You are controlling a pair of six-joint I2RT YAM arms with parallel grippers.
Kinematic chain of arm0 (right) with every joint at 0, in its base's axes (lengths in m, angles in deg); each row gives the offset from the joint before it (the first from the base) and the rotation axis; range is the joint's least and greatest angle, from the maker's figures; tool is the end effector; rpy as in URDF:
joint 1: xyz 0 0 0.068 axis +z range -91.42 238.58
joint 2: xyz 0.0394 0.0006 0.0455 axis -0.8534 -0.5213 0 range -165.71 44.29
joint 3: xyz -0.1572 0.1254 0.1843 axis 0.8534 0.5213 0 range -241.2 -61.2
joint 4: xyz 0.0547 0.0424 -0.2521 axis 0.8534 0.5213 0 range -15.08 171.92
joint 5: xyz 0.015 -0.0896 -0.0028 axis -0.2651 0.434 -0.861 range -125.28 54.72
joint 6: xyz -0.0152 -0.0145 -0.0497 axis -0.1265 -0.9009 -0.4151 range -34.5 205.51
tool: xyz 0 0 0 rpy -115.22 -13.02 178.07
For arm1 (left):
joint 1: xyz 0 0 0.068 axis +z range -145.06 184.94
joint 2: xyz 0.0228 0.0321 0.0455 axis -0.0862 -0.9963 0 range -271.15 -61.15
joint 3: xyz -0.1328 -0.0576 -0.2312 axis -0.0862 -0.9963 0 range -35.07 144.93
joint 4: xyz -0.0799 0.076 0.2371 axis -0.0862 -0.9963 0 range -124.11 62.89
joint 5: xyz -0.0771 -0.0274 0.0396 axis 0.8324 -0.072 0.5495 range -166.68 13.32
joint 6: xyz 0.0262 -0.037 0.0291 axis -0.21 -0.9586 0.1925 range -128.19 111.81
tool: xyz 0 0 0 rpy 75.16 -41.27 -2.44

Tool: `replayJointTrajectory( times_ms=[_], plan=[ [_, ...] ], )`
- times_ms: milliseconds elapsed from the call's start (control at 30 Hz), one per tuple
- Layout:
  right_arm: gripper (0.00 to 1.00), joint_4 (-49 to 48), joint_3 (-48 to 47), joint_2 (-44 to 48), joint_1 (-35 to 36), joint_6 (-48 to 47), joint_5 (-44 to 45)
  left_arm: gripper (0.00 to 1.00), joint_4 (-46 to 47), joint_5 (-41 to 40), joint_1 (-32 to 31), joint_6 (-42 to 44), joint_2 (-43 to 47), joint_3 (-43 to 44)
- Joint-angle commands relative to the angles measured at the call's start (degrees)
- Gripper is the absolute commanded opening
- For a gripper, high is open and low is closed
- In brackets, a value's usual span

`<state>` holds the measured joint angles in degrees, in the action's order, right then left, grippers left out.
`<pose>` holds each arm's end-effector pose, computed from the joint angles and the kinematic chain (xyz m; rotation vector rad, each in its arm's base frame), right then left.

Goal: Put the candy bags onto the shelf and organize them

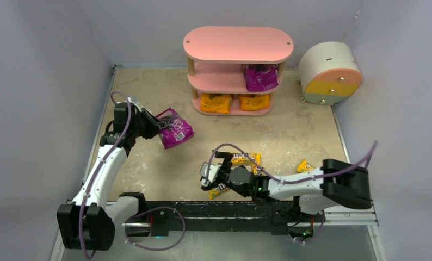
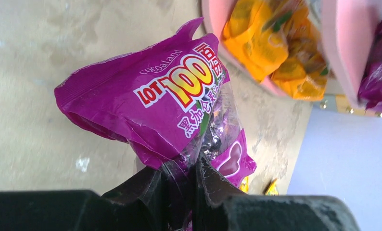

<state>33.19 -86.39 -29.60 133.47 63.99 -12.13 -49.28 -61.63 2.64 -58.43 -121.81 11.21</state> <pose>0.0811 0.2468 0.2096 -1.0418 1.3371 0.3580 0.2293 -0.0185 0.2763 -0.7932 2.1599 -0.7837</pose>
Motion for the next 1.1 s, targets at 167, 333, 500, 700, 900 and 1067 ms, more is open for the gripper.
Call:
replayJointTrajectory(
  times_ms=[167,333,500,700,900,1067],
  plan=[
    [0.98,-40.4,-4.1,-17.5,4.6,-33.8,0.8,0.00,-5.6,11.8,0.0,-0.1,5.8,-1.4],
    [0.98,-37.6,-8.1,-21.2,5.0,-34.9,-4.8,0.00,-6.3,13.8,0.0,1.1,5.6,-1.3],
    [0.98,-32.4,-12.1,-23.0,4.9,-35.8,-7.4,0.00,-7.2,15.1,-0.3,2.4,5.8,-0.8],
    [0.98,-24.1,-15.6,-23.4,2.8,-32.9,-11.3,0.00,-8.0,15.9,-1.1,3.3,7.0,-0.3],
    [0.88,-21.2,-18.9,-24.1,0.8,-33.3,-10.0,0.00,-8.8,16.2,-2.9,3.8,7.0,0.0],
    [0.53,-22.4,-19.3,-24.1,-0.2,-32.1,-8.9,0.00,-8.3,16.2,-4.5,3.7,6.4,0.8]
  ],
)
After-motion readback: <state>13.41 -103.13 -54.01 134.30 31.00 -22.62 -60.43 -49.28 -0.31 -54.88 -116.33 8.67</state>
